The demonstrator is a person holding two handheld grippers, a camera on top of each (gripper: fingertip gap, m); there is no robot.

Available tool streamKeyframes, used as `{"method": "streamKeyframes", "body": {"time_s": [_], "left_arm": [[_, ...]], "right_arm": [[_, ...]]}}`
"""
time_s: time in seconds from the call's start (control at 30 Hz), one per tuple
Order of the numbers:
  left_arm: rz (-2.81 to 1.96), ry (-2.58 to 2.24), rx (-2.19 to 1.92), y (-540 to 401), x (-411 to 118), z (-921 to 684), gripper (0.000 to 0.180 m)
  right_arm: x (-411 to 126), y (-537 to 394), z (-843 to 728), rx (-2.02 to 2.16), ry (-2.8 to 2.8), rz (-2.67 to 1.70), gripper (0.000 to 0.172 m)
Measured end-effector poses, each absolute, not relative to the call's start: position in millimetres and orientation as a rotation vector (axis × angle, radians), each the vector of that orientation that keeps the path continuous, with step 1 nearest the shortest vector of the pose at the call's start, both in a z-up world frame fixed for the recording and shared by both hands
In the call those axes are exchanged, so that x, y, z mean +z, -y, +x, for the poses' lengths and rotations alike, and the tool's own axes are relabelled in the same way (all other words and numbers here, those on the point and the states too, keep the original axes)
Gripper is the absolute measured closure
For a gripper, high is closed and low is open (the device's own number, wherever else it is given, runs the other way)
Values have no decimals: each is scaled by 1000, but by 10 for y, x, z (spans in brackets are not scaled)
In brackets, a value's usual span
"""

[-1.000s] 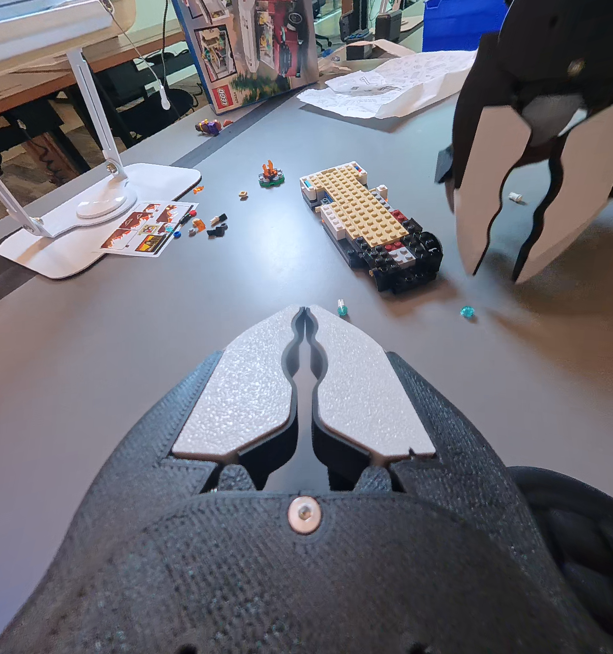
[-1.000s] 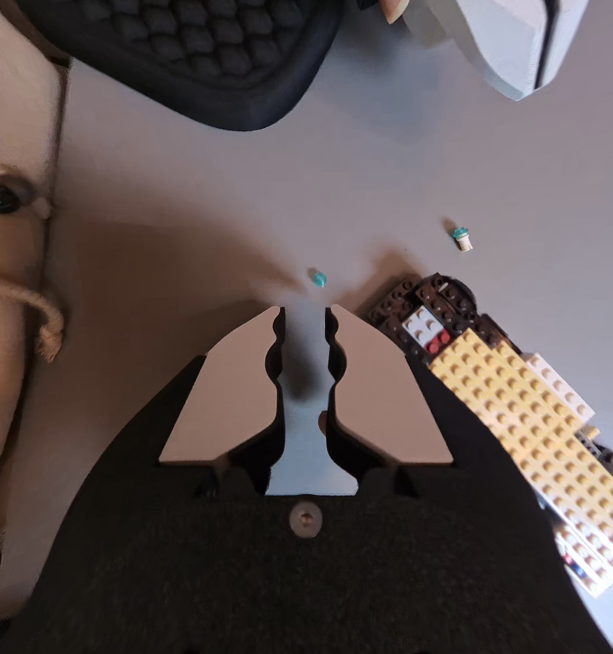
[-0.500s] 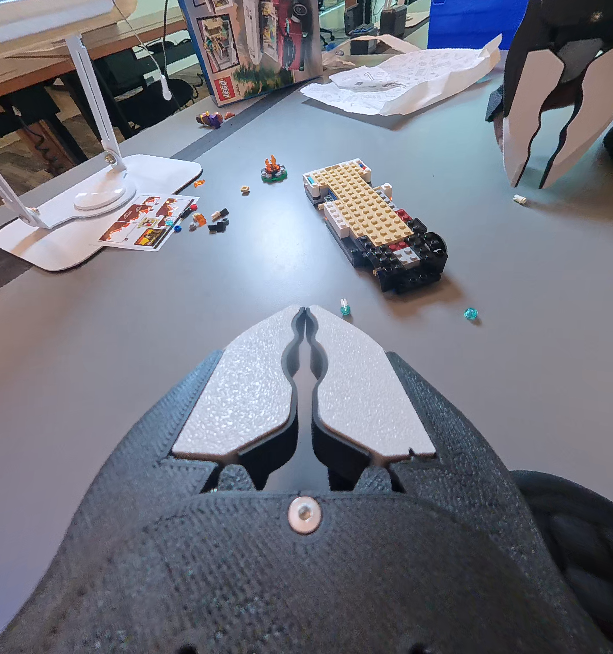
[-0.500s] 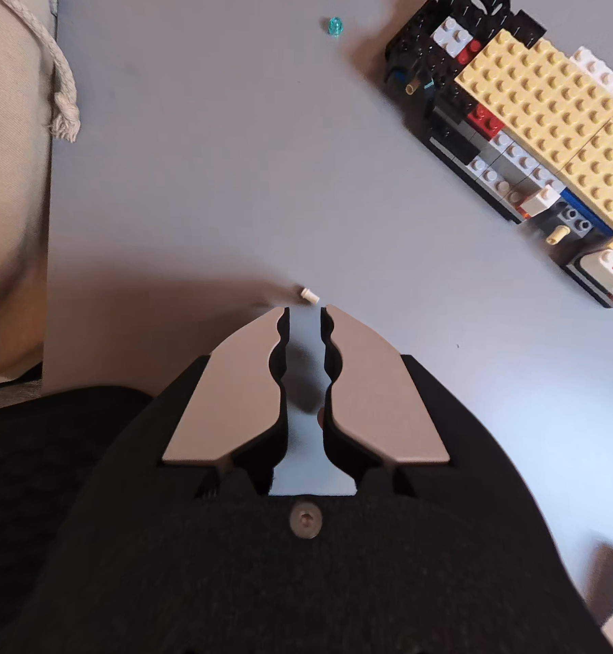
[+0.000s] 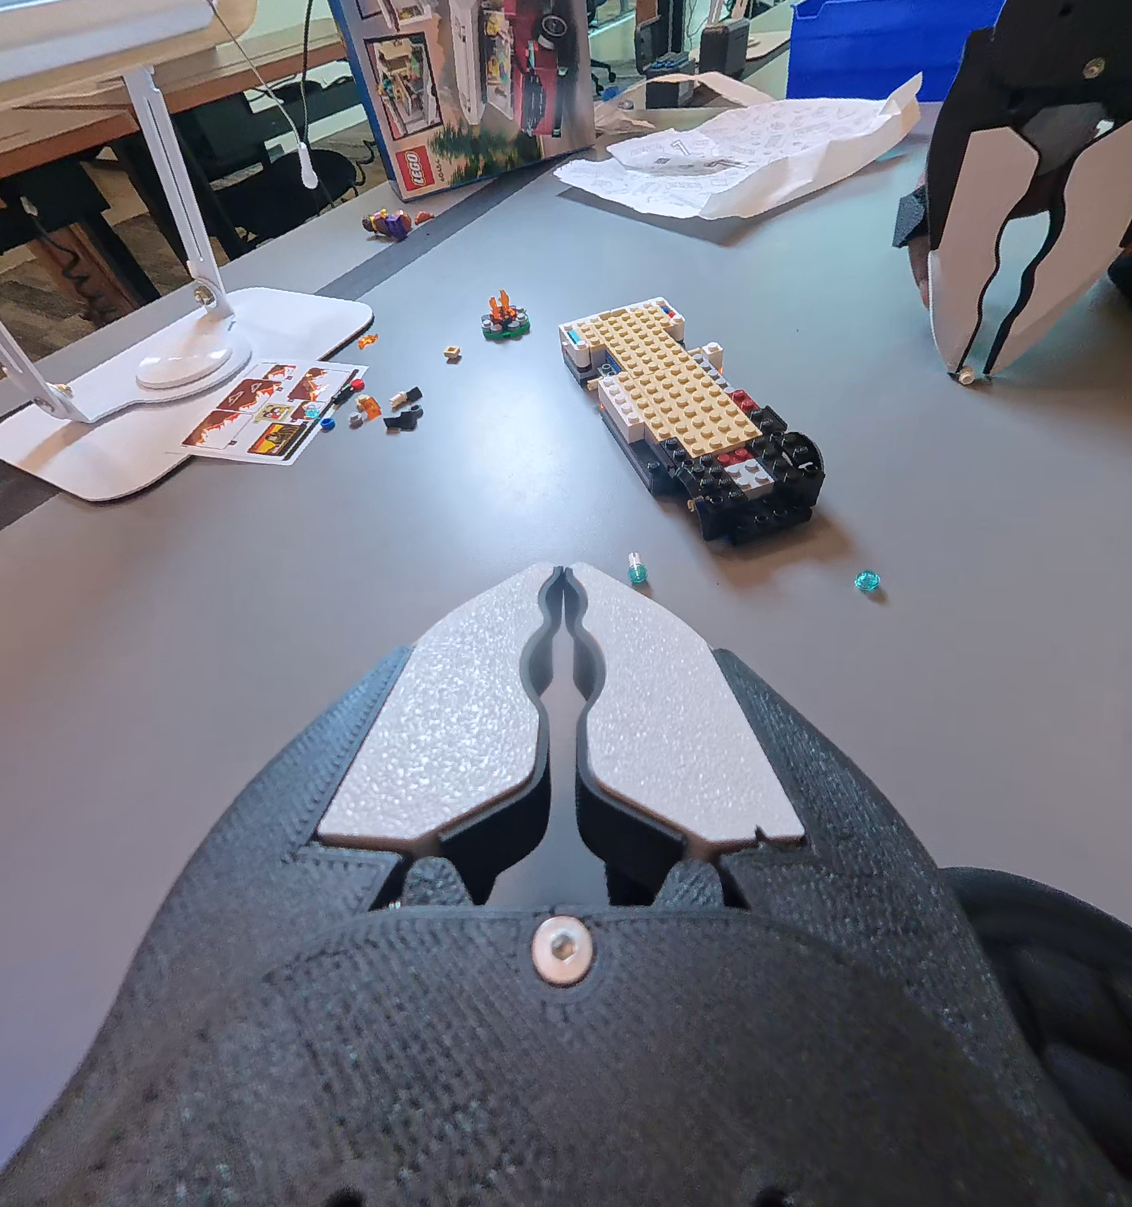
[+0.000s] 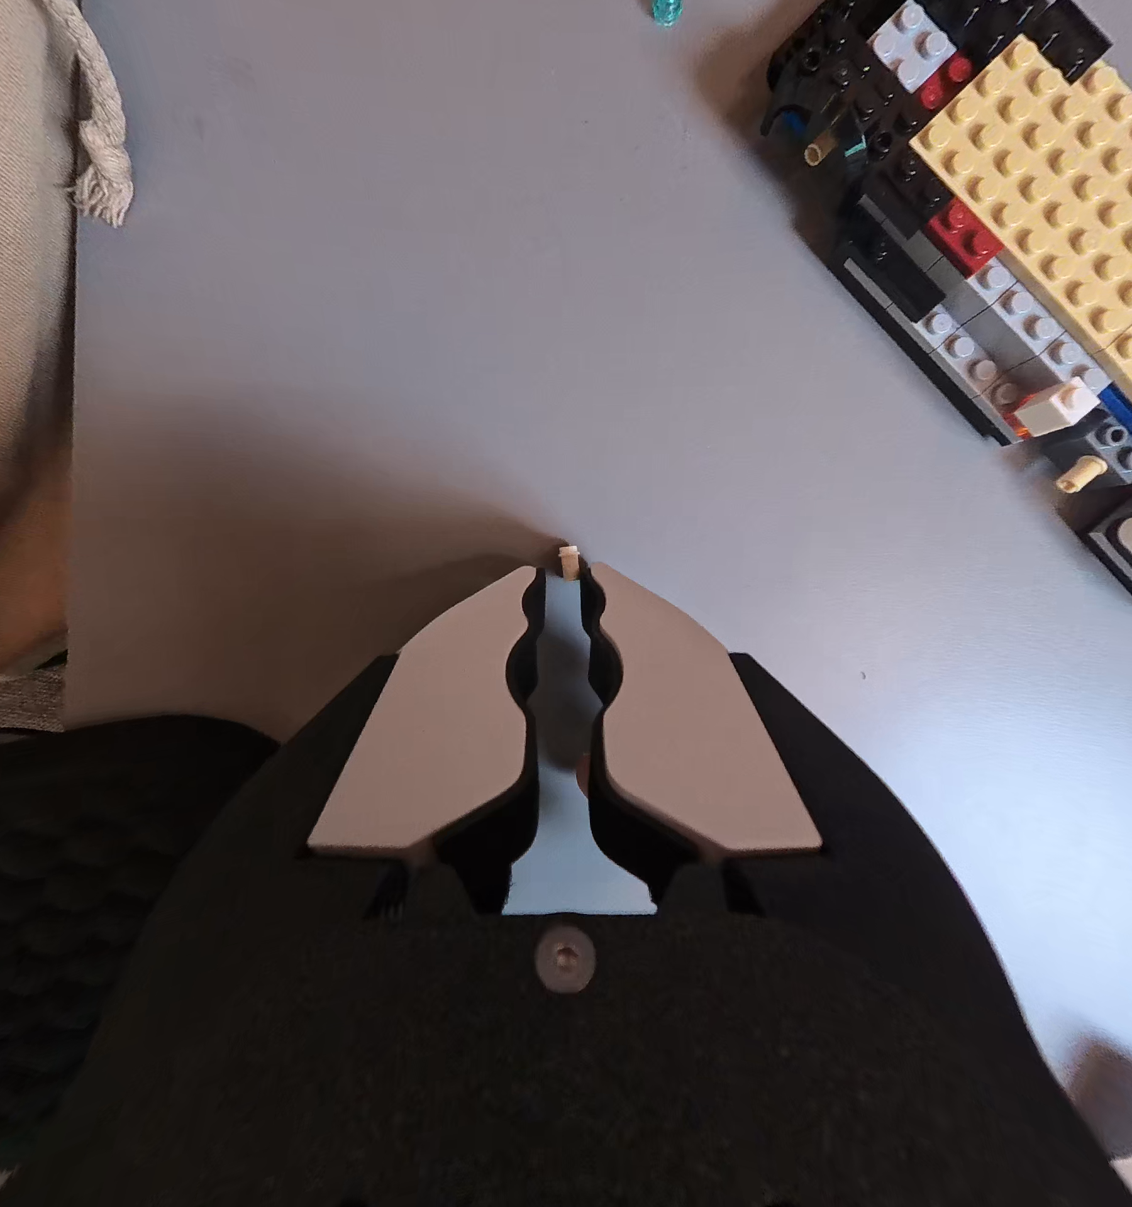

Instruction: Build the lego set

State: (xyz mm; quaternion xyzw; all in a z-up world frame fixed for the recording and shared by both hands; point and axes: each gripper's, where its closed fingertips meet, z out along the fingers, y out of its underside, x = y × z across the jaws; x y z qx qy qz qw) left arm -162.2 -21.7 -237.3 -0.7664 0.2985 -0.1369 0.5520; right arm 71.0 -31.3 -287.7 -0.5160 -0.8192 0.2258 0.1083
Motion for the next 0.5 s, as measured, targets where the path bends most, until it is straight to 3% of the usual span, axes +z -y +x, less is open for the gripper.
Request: {"method": "streamKeyframes", "body": {"time_s": [0.5], "left_arm": [[-1803,-732,-318,237,-2380,-1597,180]], "right_arm": [[-2871,339,565,674,2230,-1576,168]]}}
